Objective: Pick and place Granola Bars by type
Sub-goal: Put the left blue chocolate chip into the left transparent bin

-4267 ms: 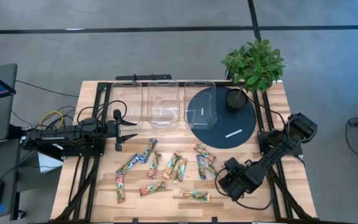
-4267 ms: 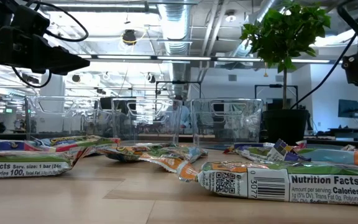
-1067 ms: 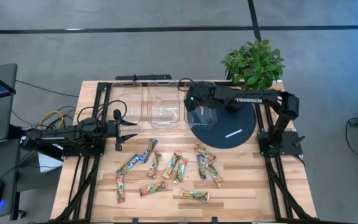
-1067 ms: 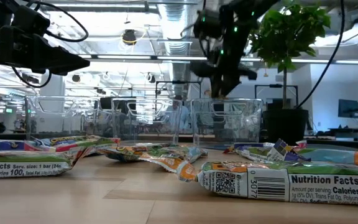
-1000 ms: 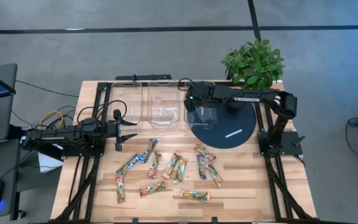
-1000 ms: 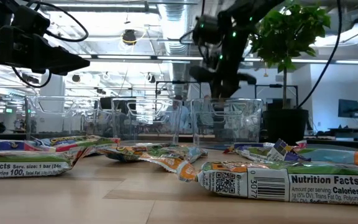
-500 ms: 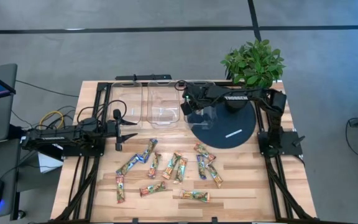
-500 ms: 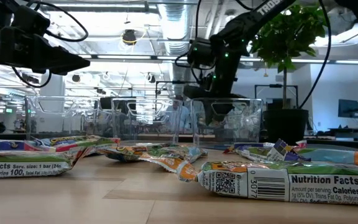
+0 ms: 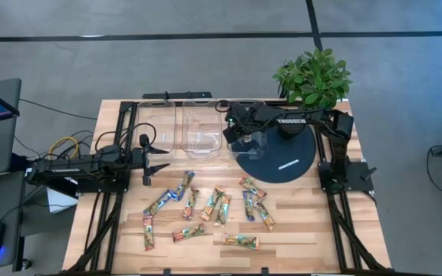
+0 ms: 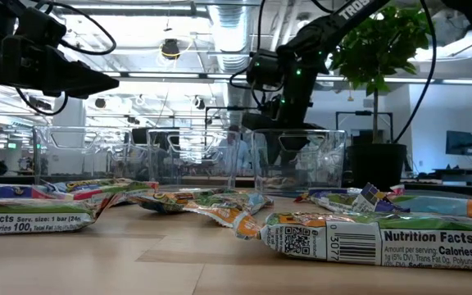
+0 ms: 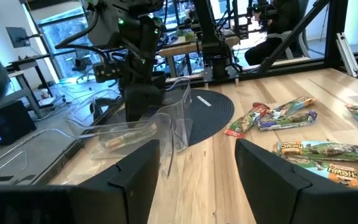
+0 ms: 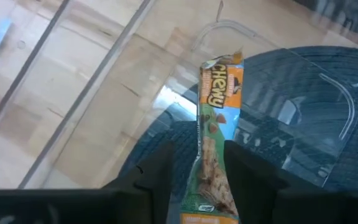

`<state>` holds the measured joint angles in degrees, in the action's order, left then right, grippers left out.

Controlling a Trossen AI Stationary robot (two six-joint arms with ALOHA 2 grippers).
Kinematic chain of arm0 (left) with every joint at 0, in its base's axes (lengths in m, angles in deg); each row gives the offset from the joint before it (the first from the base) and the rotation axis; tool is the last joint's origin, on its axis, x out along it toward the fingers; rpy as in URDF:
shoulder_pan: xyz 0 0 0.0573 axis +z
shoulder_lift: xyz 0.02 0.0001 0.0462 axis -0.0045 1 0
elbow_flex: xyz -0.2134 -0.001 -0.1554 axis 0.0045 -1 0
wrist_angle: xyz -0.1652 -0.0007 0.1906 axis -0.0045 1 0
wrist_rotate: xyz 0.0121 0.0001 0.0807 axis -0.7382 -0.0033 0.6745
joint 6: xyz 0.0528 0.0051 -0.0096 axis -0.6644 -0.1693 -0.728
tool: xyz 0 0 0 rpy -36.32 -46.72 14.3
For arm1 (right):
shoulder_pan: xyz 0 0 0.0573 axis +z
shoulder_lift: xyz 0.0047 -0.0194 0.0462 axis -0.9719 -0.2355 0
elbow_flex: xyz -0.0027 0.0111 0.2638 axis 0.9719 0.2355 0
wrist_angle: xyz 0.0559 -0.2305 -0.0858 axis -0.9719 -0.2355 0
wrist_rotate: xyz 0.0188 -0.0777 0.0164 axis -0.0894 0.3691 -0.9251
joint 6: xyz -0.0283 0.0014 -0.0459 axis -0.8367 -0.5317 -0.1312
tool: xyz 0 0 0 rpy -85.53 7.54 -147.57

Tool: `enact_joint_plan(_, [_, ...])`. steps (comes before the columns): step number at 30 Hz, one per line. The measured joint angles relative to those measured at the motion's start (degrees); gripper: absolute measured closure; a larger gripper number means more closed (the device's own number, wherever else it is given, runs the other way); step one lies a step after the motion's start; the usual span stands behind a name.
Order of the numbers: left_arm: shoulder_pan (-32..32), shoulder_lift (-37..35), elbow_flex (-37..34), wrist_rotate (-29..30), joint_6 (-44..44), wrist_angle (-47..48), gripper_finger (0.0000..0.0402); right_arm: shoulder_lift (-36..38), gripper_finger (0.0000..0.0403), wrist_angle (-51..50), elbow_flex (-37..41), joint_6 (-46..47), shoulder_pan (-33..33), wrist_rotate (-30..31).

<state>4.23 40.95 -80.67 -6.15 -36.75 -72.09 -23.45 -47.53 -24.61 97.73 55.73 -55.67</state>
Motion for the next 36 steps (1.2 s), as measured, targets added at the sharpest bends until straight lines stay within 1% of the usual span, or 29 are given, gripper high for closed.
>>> enact_joint_plan(5, [0.0,0.0,0.0,0.0,0.0,0.0,0.0195,0.4,0.0253,-0.2,0.0,-3.9,0.7,-0.4])
enact_joint_plan(9, [0.0,0.0,0.0,0.4,0.0,-0.1,0.0195,3.5,0.0253,-0.8,-0.1,-8.0,2.7,0.0])
enact_joint_plan(16, [0.0,0.0,0.0,0.8,0.0,-1.8,0.0195,14.4,0.0272,-2.9,-0.1,-13.4,8.3,7.6])
enact_joint_plan(20, [0.0,0.0,0.0,1.1,0.0,-3.6,0.0195,19.8,0.0279,-4.1,-0.1,-18.2,14.8,11.6])
enact_joint_plan(22, [0.0,0.0,0.0,0.9,1.1,-4.7,0.0195,21.4,0.0281,-4.6,-0.1,-20.7,18.9,15.5])
enact_joint_plan(25, [0.0,0.0,0.0,-2.2,3.5,-5.4,0.0195,23.0,0.0281,-4.5,0.3,-25.8,26.0,23.3])
enact_joint_plan(28, [0.0,0.0,0.0,-5.5,5.9,-7.0,0.0195,24.1,0.0280,-4.5,1.6,-30.2,33.2,29.0])
enact_joint_plan(32, [0.0,0.7,0.0,-6.4,9.3,-6.8,0.0195,25.4,0.0282,-3.3,5.1,-31.9,41.5,36.0])
enact_joint_plan(36, [-0.9,3.1,0.0,-6.4,11.2,-8.6,0.0195,26.4,0.0282,-2.4,10.7,-30.8,48.4,41.8])
